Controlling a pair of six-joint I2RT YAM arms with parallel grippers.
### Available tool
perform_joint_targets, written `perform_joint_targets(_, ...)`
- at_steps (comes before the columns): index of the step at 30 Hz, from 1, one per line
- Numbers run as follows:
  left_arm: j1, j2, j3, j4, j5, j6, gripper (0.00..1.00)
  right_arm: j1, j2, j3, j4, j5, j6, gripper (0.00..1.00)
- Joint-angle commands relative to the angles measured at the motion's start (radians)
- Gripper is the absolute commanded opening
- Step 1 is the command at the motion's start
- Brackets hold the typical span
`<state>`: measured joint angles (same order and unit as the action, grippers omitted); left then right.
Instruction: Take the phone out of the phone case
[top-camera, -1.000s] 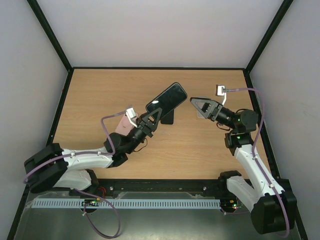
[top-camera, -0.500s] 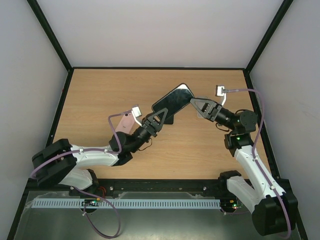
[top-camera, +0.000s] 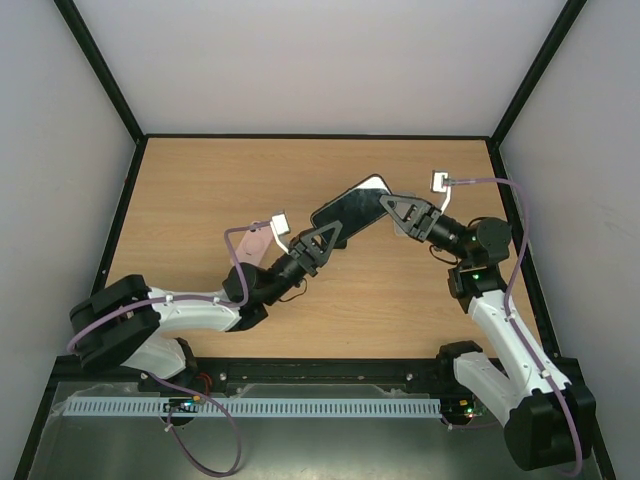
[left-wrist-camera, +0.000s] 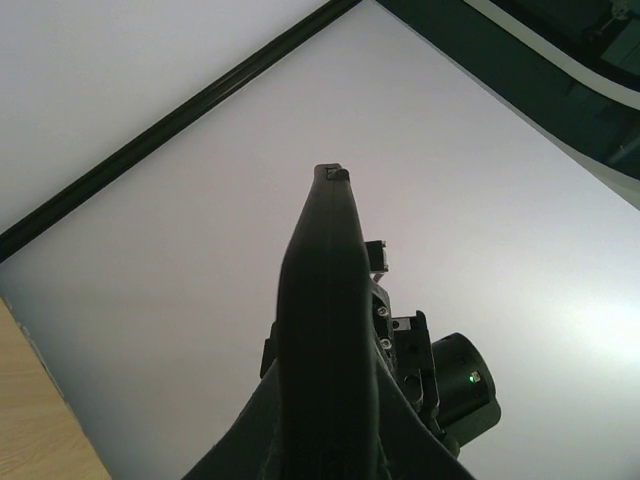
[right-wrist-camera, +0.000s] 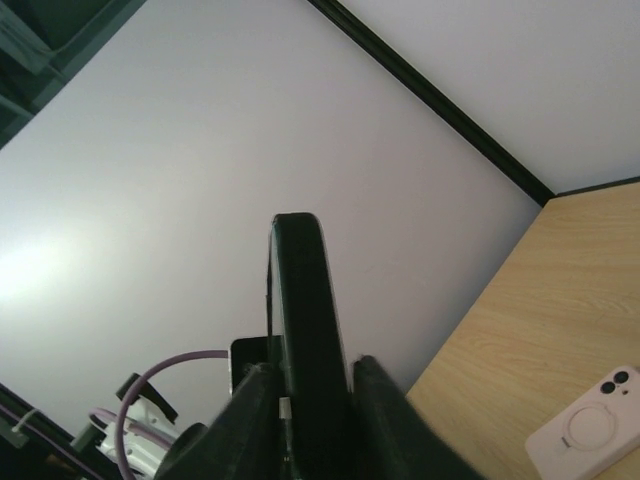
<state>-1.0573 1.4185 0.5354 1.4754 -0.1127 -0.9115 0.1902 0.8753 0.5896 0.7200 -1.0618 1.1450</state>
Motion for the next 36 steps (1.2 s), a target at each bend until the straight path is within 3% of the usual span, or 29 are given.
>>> perform_joint_targets(1,0.001,-0.04,0.007,0.086,-0.004,-0.008,0.12,0.004,-0.013,0.006,-0.044,-0.008,-0.08,0.1)
perform_joint_targets(4,0.036,-0.078,-0.01,-0.059,0.038,-0.015,0.44,0.005,-0.027,0.024,-0.154,-0.032,-0.215,0.03)
perform_joint_targets(7,0.095,-0.146,-0.044,-0.323,0.108,0.009,0.57,0.004,-0.046,0.082,-0.464,-0.06,-0.556,0.02)
perform_joint_targets(14,0.113,-0.293,0.053,-1.101,0.174,0.433,0.55,0.008,-0.07,0.165,-1.193,-0.13,-1.409,0.02)
perform_joint_targets(16,0.105,-0.308,0.074,-1.203,0.236,0.523,0.55,0.022,-0.048,0.184,-1.305,-0.151,-1.504,0.02)
perform_joint_targets(20,0.08,-0.341,0.065,-1.234,0.401,0.614,0.55,0.114,-0.034,0.185,-1.33,-0.161,-1.503,0.02)
perform_joint_targets(27,0.054,-0.287,0.098,-1.256,0.506,0.632,0.51,0.174,-0.076,0.148,-1.252,-0.199,-1.429,0.02)
perform_joint_targets(36,0.015,-0.253,0.136,-1.234,0.596,0.651,0.2,0.175,-0.059,0.153,-1.26,-0.205,-1.422,0.02)
